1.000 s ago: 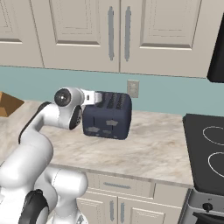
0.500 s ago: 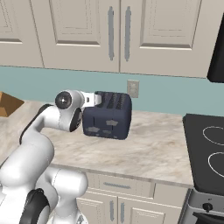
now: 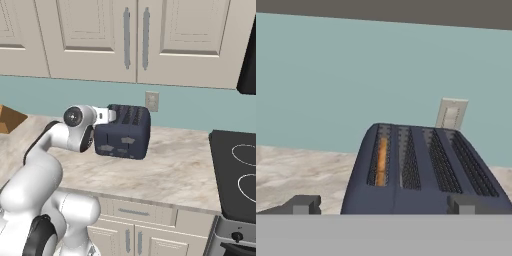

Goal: Start the toaster. Once the lever pops up, take the bread to the plate on the dining counter.

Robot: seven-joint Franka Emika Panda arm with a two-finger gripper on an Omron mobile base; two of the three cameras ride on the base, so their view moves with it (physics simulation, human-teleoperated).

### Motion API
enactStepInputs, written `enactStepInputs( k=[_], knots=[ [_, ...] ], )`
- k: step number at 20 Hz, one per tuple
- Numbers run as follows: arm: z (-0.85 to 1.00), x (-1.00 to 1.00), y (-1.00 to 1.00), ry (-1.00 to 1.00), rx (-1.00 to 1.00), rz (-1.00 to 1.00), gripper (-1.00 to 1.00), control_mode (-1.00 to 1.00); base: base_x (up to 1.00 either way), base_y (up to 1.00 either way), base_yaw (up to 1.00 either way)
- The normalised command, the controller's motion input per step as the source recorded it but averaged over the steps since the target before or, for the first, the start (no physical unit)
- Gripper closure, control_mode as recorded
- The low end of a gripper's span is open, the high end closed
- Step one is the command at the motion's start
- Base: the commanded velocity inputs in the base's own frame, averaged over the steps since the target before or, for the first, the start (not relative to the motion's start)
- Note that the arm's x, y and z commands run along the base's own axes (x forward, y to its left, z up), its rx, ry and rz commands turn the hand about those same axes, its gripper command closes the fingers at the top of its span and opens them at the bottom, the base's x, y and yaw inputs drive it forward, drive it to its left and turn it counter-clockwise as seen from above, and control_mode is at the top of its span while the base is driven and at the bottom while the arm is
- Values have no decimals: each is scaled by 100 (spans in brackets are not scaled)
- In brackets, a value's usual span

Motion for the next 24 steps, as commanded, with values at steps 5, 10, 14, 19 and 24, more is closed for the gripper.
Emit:
enactStepInputs(
  k=[5,10,14,19,24],
  knots=[
    [-9,4,0,0,0,0,-100,-100,0,0,0],
    [-9,5,1,0,0,0,-100,-100,0,0,0],
    [0,11,0,0,0,0,-100,-100,0,0,0],
    [0,17,0,0,0,0,-100,-100,0,0,0],
    [0,10,7,1,1,-1,-100,-100,0,0,0]
  ],
)
